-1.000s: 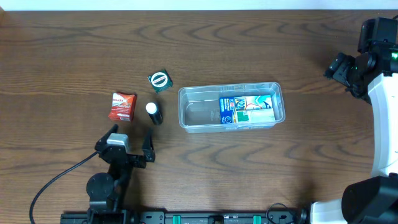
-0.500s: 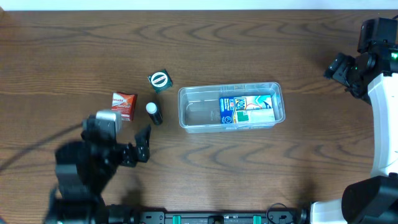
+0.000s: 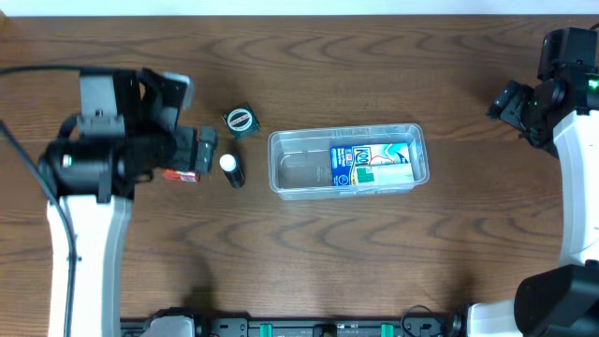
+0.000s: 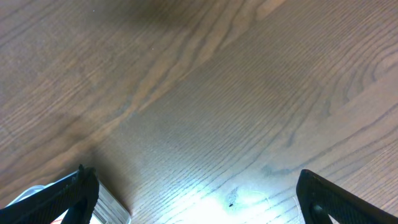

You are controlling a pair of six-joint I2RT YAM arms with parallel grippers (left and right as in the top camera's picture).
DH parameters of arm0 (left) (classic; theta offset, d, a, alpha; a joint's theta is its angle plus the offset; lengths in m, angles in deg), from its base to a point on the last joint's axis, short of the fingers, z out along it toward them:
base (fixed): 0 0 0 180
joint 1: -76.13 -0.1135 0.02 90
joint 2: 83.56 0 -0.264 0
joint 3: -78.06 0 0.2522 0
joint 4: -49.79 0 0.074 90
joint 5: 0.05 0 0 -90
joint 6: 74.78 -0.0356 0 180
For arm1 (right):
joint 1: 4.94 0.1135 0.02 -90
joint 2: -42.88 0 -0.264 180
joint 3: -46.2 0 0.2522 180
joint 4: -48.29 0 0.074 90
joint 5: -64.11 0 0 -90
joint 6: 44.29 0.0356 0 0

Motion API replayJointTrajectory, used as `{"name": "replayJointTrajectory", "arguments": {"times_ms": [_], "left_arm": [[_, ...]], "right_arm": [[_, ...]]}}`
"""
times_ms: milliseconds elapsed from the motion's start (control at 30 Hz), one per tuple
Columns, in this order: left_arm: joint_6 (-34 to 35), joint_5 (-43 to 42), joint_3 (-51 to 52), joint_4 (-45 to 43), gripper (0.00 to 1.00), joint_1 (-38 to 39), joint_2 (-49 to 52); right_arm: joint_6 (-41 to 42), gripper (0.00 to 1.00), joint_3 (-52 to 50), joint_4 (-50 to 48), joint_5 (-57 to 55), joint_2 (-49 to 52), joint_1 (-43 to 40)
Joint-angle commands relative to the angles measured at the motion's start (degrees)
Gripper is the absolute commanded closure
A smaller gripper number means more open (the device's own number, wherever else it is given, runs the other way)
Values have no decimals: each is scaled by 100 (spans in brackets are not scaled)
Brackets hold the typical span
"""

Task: Pack container
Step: 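Move the left gripper over the red Panadol ActiFast box, then lower and close the left gripper on the red Panadol box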

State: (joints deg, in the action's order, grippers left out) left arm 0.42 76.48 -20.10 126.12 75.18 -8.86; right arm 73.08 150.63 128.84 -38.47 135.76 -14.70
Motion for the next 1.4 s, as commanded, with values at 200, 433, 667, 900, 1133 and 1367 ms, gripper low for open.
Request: {"name": "replayJointTrajectory", "arguments": {"times_ms": [200,433,667,900,1133,1367], "left_arm": [[313,146,-166,-155,2,-1021,1036],[195,-85,-166,-328,2,-1200,1641],[22,-37,-164,-378,2,-1200,2424],[-20,-44,-164,-396,2,-1200,3213],[-175,-63,-164,-424,2,-1128,3742],[-236,-39,-149,-612,2,-850,3947]], "right_arm": [[-22,1,11,9,-48,7,-35],[-22,1,11,9,-48,7,-35],[-22,1,11,9,-48,7,-35],[-22,1,11,9,-48,7,-35],[-22,1,11,9,-48,7,-35],[-22,1,11,9,-48,7,-35]]}}
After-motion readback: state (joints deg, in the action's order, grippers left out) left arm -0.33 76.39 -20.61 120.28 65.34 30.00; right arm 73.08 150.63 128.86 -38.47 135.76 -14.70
